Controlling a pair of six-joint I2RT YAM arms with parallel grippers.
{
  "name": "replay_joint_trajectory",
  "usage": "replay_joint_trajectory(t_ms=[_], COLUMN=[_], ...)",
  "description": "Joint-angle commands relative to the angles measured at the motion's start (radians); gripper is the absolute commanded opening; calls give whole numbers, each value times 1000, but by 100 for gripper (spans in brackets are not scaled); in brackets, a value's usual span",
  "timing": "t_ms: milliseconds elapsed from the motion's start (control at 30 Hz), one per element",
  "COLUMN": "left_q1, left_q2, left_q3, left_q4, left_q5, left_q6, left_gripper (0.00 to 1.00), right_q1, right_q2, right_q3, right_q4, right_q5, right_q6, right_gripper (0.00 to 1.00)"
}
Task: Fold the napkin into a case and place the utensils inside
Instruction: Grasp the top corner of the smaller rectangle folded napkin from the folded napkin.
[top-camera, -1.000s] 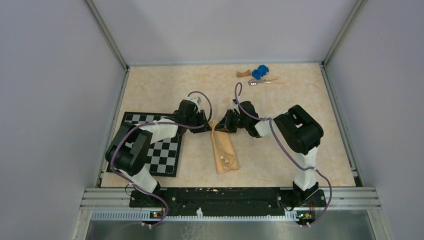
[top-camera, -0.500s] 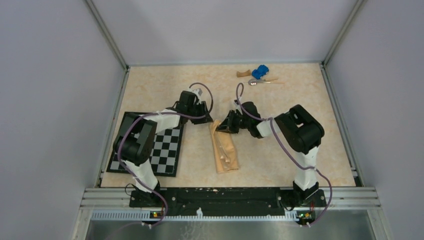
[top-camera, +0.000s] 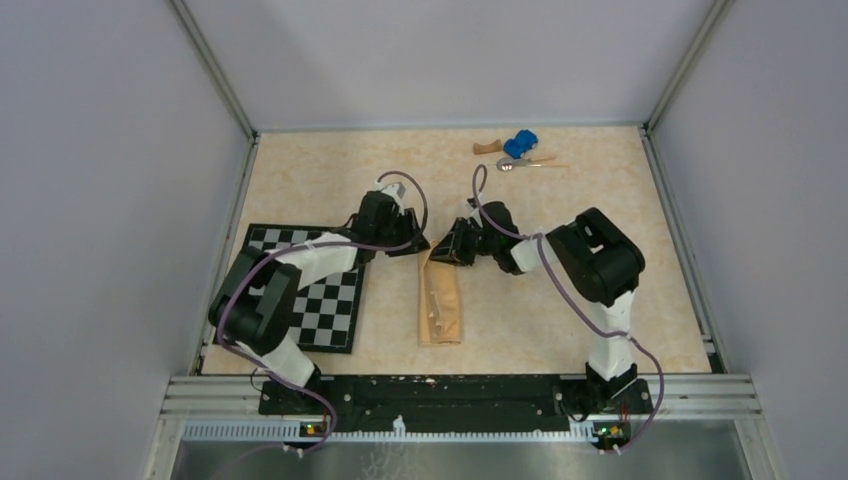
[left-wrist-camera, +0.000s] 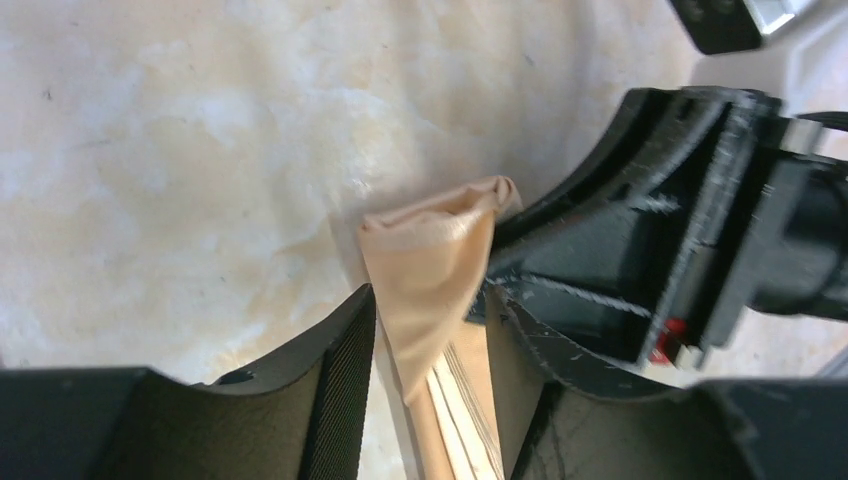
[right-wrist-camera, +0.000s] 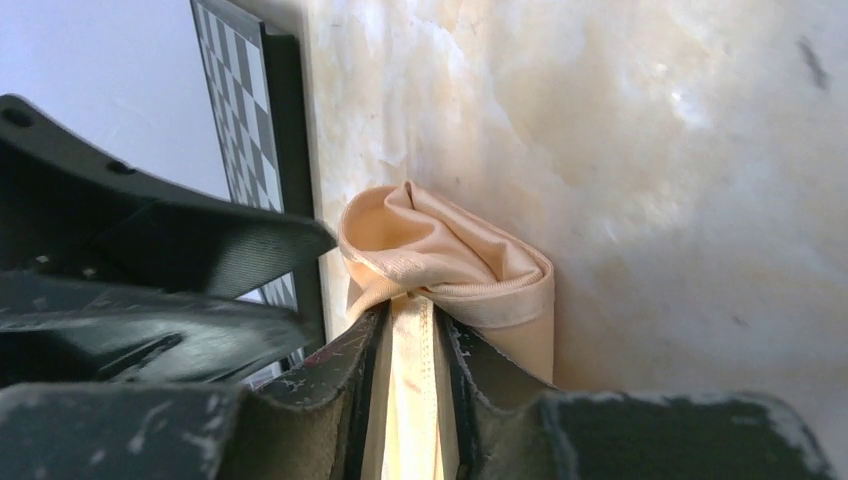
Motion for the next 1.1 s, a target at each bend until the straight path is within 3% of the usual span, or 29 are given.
replay_joint_trajectory(t_ms=[0, 133, 233, 467, 567, 833, 1067], left_q1=[-8, -3, 1, -2, -7, -109, -65], left_q2=[-128, -173, -163, -103, -72, 17, -82], left_q3=[-31, -79, -98, -111, -120, -134, -167], left_q4=[-50, -43, -29, 19, 44, 141, 69], left_q5=[-1, -23, -6, 52, 70, 79, 53], left_q6=[4, -3, -15, -42, -55, -133, -93], left_gripper=[53, 56, 51, 36, 33, 27, 30], right_q1=[-29, -32, -32, -32, -32, 3, -39], right_q2=[-101, -153, -172, -99, -64, 50, -117], right_q3=[-64, -91, -100, -61, -36, 78, -14], right_q4=[40, 5, -15, -11, 12, 48, -89], right_q5=[-20, -52, -43, -28, -21, 23, -33], right_q6=[-12, -41, -58, -70, -58, 0, -68], right_gripper=[25, 28, 28, 10, 8, 6, 14])
